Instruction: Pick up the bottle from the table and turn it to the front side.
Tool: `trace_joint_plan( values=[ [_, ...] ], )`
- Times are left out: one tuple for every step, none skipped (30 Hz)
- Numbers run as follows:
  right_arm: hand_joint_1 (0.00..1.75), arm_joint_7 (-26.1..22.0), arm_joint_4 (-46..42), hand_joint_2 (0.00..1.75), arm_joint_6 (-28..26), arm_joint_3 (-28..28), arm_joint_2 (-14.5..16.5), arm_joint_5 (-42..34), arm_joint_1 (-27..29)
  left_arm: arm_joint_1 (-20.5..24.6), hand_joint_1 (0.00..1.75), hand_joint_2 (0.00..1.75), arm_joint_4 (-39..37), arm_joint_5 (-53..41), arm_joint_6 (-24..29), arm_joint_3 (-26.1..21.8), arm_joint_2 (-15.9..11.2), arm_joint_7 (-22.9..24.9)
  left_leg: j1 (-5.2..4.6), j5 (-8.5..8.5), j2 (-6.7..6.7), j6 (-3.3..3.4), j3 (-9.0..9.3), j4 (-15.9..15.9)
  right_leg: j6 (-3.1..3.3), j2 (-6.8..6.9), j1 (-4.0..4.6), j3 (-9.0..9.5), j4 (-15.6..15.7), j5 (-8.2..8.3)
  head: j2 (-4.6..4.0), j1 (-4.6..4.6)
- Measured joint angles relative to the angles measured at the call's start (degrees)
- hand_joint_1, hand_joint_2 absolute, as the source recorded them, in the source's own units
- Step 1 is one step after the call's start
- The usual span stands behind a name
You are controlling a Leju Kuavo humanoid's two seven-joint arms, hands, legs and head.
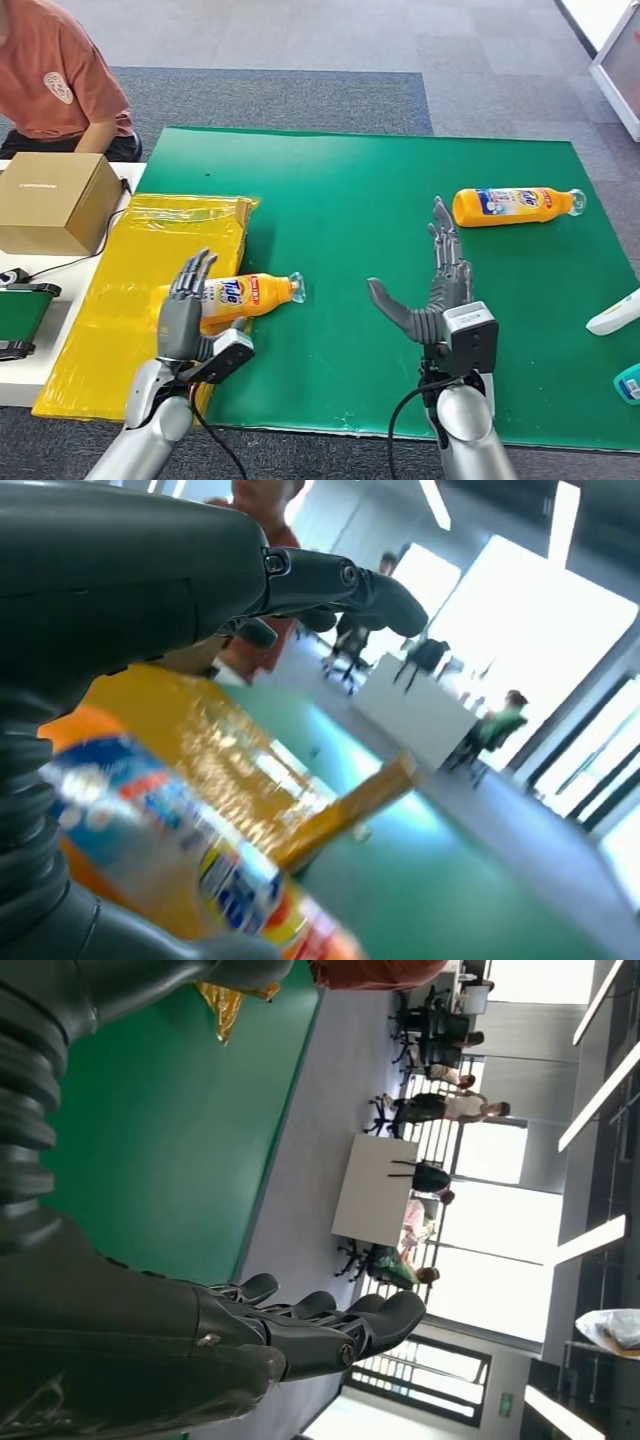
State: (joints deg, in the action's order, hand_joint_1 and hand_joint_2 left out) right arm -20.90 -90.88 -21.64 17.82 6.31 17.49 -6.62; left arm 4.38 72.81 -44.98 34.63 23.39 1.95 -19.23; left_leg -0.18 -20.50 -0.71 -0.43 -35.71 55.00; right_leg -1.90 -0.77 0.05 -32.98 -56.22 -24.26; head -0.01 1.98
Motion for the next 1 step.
trace_joint_plan(
  values=[
    [0.0, 0.0, -0.1, 1.75, -0.2, -0.1, 0.0, 0.1, 0.3, -0.7, 0.0, 1.75, 1.9, 1.2, 0.6, -0.1, 0.1, -0.8, 0.0, -0.01, 0.0, -0.01, 0.0, 0.0, 0.0, 0.0, 0.0, 0.0, 0.0, -0.01, 0.0, 0.01]
  ],
)
